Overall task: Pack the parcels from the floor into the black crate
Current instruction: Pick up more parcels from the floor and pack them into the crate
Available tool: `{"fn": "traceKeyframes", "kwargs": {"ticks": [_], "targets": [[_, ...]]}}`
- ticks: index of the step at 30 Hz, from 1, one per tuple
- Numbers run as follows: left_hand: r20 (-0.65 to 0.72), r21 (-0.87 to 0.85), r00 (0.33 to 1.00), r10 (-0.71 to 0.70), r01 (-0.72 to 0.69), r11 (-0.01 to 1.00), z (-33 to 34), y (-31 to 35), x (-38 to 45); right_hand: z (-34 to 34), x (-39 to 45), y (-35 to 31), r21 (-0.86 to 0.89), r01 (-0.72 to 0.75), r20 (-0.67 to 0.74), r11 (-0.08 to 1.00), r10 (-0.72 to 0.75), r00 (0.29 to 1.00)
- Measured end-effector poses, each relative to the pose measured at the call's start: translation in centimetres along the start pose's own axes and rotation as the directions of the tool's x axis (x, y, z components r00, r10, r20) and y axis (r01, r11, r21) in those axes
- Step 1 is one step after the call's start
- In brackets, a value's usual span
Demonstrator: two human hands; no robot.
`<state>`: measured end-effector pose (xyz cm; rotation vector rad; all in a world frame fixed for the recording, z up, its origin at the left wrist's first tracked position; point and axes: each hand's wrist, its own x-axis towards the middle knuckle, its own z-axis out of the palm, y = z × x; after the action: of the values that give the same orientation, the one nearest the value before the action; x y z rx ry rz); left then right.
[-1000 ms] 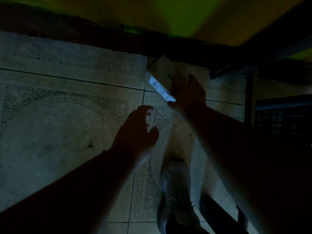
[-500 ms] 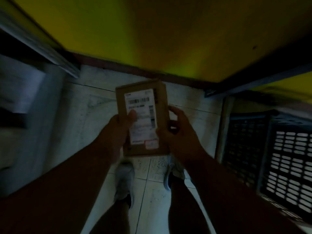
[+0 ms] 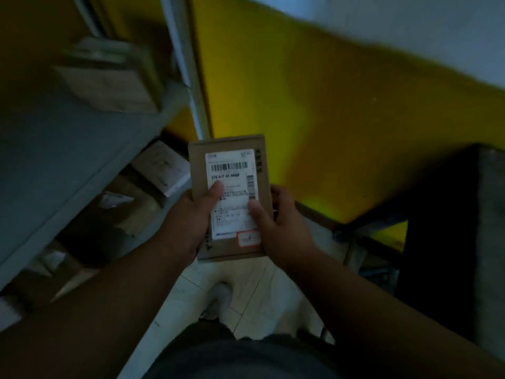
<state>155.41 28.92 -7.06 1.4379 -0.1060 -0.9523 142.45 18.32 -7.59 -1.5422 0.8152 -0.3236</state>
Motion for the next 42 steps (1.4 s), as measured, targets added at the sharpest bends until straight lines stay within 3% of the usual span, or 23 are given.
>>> {"fn": "traceKeyframes", "kwargs": {"ticks": [4, 9, 16, 26, 33, 39, 42], "targets": [[-0.204, -0.057, 0.975, 0.092, -0.106, 0.993, -2.3, -1.9, -9.6, 1.4, -5.9, -0.6, 0.005, 0.055, 0.253, 0.998, -0.054, 0.966], [-0.457, -0.171, 0.889, 0.005, -0.093, 0.981, -4.9, -9.2, -21.9, 4.2, -13.9, 2.5, -0.043, 0.075, 0.526, 0.996, -0.041, 0.849], [-0.685, -0.35, 0.71, -0.162, -0.127, 0.928, -8.9, -19.2, -39.0, 10.4, -27.4, 6.9, -0.146, 0.089, 0.809, 0.985, 0.067, 0.584], [-0.78, -0.5, 0.547, -0.303, -0.254, 0.828, -15.2, -33.6, -59.6, 19.2, -49.4, 14.7, -0.26, 0.193, 0.873, 0.946, 0.145, 0.465], [-0.734, -0.586, 0.557, -0.388, -0.231, 0.777, -20.6, -44.3, -79.1, 24.6, -70.4, 20.3, -0.29, 0.25, 0.881, 0.924, 0.156, 0.447], [-0.681, -0.69, 0.545, -0.489, -0.252, 0.679, -25.6, -48.5, -80.9, 29.5, -73.8, 22.3, -0.37, 0.387, 0.891, 0.845, 0.205, 0.404], [-0.698, -0.685, 0.493, -0.519, -0.251, 0.684, -28.8, -51.6, -78.3, 33.0, -72.8, 26.4, -0.432, 0.468, 0.881, 0.771, 0.252, 0.4]]}}
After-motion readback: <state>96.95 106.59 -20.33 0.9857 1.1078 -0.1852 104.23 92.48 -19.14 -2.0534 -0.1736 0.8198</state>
